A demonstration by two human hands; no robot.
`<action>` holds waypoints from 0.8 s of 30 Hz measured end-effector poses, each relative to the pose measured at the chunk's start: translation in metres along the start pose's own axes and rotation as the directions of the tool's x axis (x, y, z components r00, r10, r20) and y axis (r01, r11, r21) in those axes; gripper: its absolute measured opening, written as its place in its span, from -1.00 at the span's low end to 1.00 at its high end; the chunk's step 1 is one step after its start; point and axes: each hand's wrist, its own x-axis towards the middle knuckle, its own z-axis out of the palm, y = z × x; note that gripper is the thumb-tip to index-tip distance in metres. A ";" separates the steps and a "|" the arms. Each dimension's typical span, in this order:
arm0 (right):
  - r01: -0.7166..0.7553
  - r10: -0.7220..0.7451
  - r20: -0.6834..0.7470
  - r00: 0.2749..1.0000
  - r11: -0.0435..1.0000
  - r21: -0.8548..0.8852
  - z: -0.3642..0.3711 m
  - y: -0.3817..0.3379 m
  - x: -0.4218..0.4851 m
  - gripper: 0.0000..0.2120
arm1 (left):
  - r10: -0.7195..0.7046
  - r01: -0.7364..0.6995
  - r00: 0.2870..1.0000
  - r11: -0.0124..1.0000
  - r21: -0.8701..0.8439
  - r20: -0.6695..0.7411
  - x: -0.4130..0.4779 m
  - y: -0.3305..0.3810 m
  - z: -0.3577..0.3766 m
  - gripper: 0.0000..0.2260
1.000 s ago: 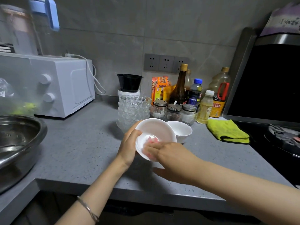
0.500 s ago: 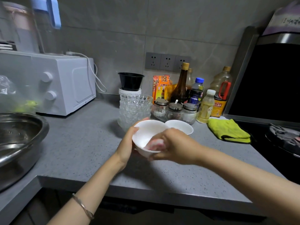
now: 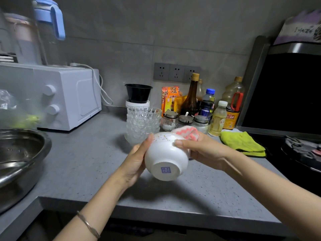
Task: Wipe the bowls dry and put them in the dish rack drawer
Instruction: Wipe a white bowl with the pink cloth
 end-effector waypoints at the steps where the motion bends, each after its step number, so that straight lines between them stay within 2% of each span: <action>1: 0.025 -0.023 -0.052 0.998 0.999 0.039 -0.003 0.001 0.001 -0.68 | -0.003 0.001 0.999 1.000 -0.021 -0.054 0.000 0.000 0.003 -0.25; 4: 0.194 -0.155 -0.281 0.947 0.974 0.118 -0.010 0.002 0.001 -0.71 | -0.031 0.018 0.969 0.998 -0.058 -0.246 0.000 -0.004 0.007 -0.58; 6: 0.330 -0.308 -0.389 0.868 0.944 -0.010 -0.007 0.004 -0.003 -0.70 | -0.054 0.028 0.942 0.996 -0.082 -0.332 0.002 -0.008 0.008 -0.56; 8: 0.426 -0.492 -0.328 0.807 0.868 -0.254 0.009 0.010 -0.009 -0.67 | -0.103 0.051 0.924 0.988 -0.147 -0.369 0.004 -0.010 0.011 -0.53; 9: 0.451 -0.559 -0.225 0.798 0.802 -0.393 0.018 0.016 -0.011 -0.65 | -0.146 0.081 0.925 0.978 -0.193 -0.351 0.004 -0.009 0.013 -0.55; 11: 0.480 -0.645 0.013 0.764 0.555 -0.680 0.032 0.034 -0.009 -0.60 | -0.222 0.135 0.937 0.942 -0.308 -0.270 0.005 -0.006 0.018 -0.56; 12: 0.481 -0.681 0.075 0.729 0.431 -0.764 0.034 0.042 -0.008 -0.58 | -0.250 0.152 0.938 0.919 -0.363 -0.240 0.007 -0.004 0.020 -0.56; 13: 0.474 -0.717 0.086 0.691 0.361 -0.803 0.035 0.047 -0.006 -0.58 | -0.275 0.167 0.932 0.904 -0.394 -0.235 0.007 -0.003 0.021 -0.55; 17: 0.487 -0.822 0.074 0.564 0.259 -0.834 0.040 0.065 -0.008 -0.67 | -0.342 0.183 0.880 0.884 -0.429 -0.329 0.013 -0.001 0.015 -0.47; 22: 0.459 -0.830 0.158 0.534 0.127 -0.879 0.047 0.066 -0.011 -0.70 | -0.332 0.201 0.879 0.909 -0.364 -0.343 0.013 0.000 0.014 -0.46; 24: 0.440 -0.837 0.122 0.533 0.152 -0.885 0.043 0.053 -0.010 -0.71 | -0.298 0.189 0.902 0.924 -0.332 -0.314 0.014 0.002 0.017 -0.46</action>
